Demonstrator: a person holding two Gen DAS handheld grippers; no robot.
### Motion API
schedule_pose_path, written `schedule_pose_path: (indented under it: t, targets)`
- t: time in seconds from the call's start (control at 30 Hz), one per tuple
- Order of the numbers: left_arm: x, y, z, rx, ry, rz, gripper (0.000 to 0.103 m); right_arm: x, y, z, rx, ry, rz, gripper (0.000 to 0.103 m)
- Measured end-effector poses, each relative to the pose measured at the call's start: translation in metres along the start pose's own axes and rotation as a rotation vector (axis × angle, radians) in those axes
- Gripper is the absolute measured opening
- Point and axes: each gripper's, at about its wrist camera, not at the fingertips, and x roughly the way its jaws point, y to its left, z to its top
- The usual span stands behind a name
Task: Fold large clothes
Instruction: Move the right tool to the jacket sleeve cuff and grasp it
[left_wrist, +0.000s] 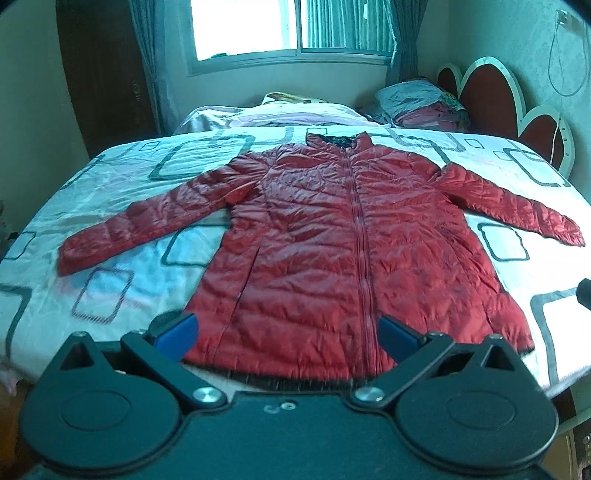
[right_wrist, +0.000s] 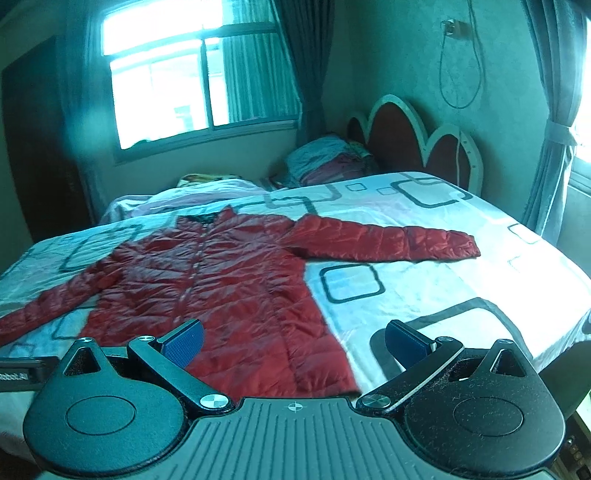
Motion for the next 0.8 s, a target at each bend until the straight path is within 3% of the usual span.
schedule_pose_path:
  t: [0.5, 0.63, 0.8]
  targets:
    - [0.121, 0.007, 0.084, -0.008, -0.001, -0.043, 0.103, 0.131, -0.027, 0.054, 0.056, -0.011, -0.152, 0.103]
    - [0.15, -0.002, 0.098, -0.005, 0.013, -0.02, 0.103, 0.167, -0.05, 0.064, 0.068, 0.024, -0.179, 0.103]
    - [0.181, -0.016, 0.113, -0.082, -0.003, 0.023, 0.103, 0.222, -0.101, 0.075, 0.106, 0.053, -0.216, 0.102]
